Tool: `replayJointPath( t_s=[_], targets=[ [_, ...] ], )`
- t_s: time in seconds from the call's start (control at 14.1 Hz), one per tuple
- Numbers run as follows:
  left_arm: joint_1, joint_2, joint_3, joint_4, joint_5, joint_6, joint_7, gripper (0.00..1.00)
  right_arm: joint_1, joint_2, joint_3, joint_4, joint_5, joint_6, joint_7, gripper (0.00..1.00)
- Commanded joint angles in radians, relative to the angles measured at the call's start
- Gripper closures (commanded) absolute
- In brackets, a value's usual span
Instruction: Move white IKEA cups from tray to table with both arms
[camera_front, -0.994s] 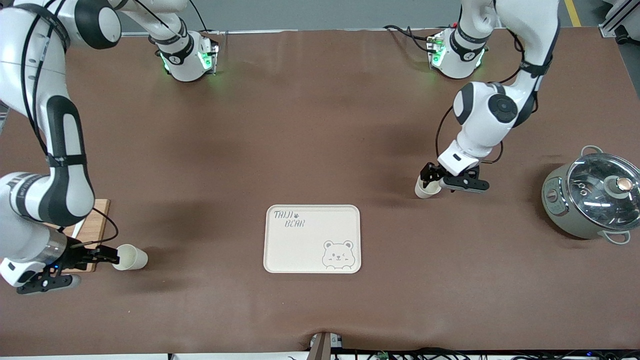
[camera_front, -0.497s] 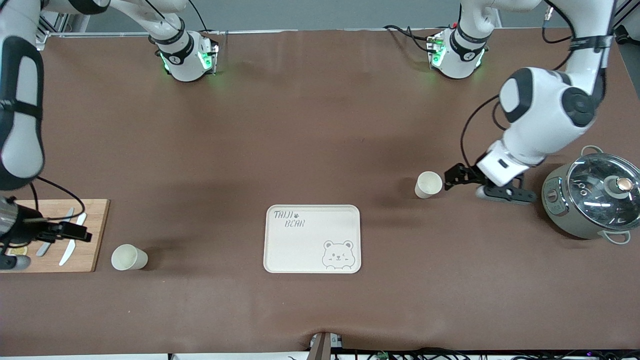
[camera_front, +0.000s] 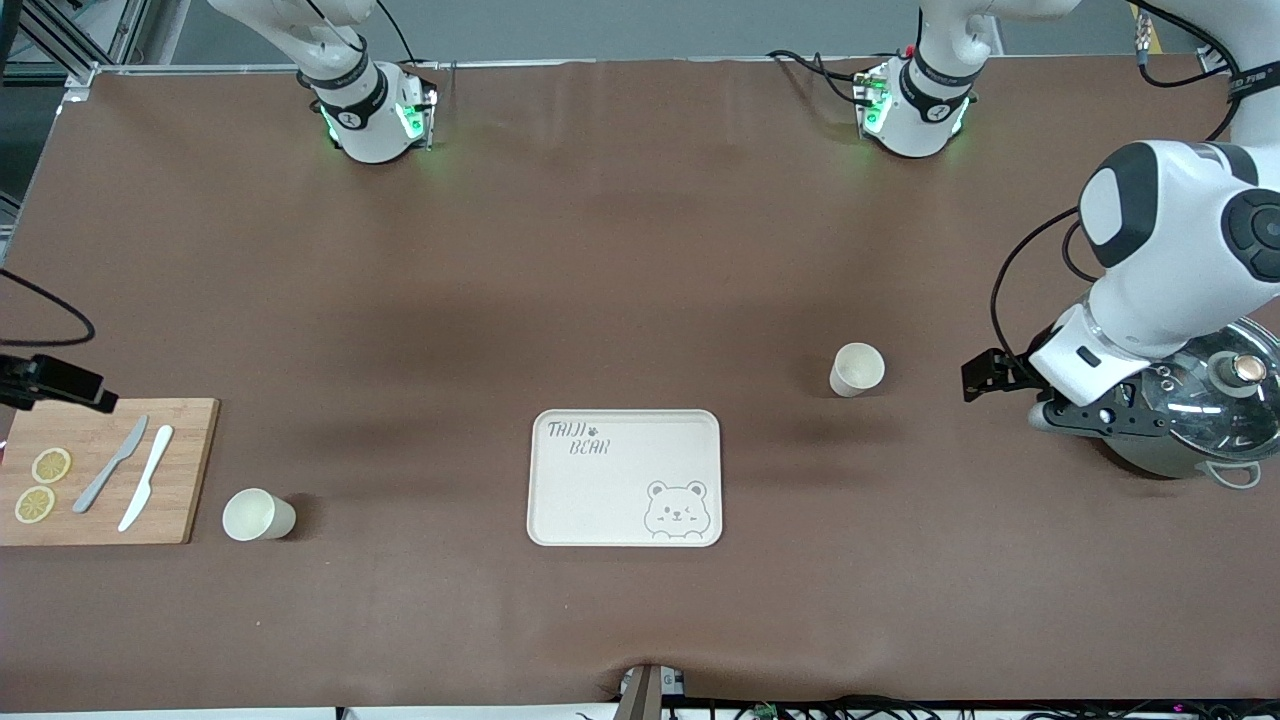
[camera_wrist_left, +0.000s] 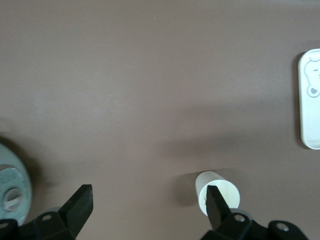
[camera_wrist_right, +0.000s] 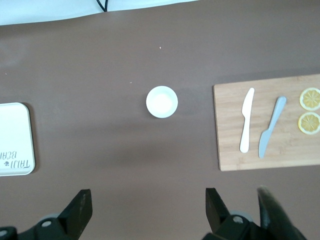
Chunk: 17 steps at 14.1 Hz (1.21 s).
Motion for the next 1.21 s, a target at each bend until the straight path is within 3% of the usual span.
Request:
replayJointPath(
  t_s=[0.0, 0.21, 0.43, 0.78, 1.14],
  targets=[
    [0.025, -0.001, -0.006, 0.140, 0.067, -0.170, 0.027, 0.00, -0.002, -0.141, 0.006, -0.158, -0.017, 0.014, 0.046, 0.00],
    [0.054, -0.016, -0.012, 0.225, 0.070, -0.296, 0.067, 0.00, 0.000, -0.195, 0.007, -0.196, -0.030, 0.025, 0.047, 0.00],
    [0.135, -0.053, -0.088, 0.233, 0.055, -0.309, 0.066, 0.00, 0.001, -0.227, 0.012, -0.203, -0.034, 0.020, 0.055, 0.00],
    [0.129, -0.059, -0.095, 0.340, 0.055, -0.440, 0.060, 0.00, 0.001, -0.241, 0.012, -0.252, -0.039, 0.073, 0.057, 0.00],
    [0.137, -0.088, -0.116, 0.348, 0.058, -0.484, 0.060, 0.00, 0.012, -0.245, 0.014, -0.254, -0.062, 0.066, 0.060, 0.00]
  ],
)
